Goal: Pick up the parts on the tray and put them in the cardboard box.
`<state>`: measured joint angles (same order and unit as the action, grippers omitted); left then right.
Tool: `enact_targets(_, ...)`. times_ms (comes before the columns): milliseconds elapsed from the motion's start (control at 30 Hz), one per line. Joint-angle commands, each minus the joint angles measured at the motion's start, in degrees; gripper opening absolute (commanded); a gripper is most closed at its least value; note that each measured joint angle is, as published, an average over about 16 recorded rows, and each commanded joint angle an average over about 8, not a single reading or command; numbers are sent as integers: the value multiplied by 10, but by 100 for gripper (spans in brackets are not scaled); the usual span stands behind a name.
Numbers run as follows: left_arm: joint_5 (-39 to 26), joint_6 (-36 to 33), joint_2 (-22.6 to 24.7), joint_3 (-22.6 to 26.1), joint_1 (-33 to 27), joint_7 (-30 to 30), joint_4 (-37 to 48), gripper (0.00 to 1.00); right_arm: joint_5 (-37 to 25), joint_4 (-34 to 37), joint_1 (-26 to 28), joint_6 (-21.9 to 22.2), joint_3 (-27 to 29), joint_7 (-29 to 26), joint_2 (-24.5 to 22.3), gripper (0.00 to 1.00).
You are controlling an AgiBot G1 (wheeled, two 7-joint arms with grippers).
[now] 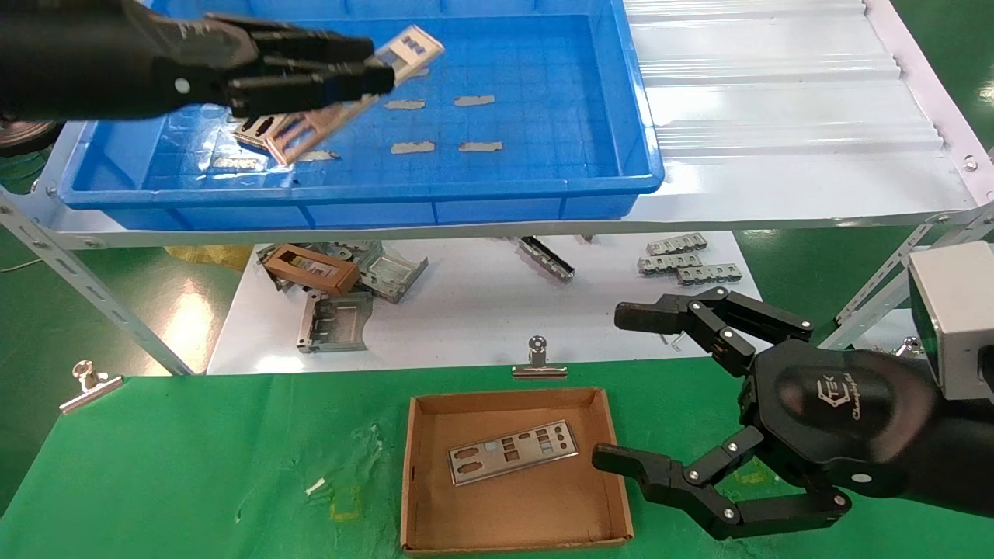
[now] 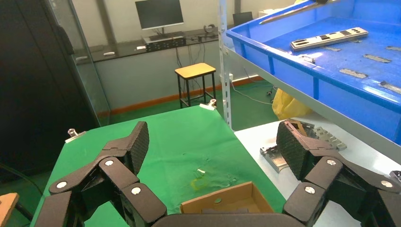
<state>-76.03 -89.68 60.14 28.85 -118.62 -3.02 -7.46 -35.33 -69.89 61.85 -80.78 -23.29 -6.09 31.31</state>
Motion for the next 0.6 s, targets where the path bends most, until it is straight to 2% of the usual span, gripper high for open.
enact_targets(33, 1, -17, 0, -1, 3, -4, -1, 0, 0, 0, 0, 0, 0, 0, 0, 100)
enact_targets(167, 20, -26, -5, 18, 30, -15, -60, 0, 0, 0, 0, 0, 0, 0, 0, 100)
enact_targets(267, 55, -28, -21, 47, 62, -32, -142, 0, 0, 0, 0, 0, 0, 0, 0, 100)
enact_targets(467, 173, -24, -90, 127, 120, -93, -344, 0, 0, 0, 0, 0, 0, 0, 0, 100)
enact_targets(600, 234, -19, -129, 175, 139, -118, -433, 0, 0, 0, 0, 0, 0, 0, 0, 100)
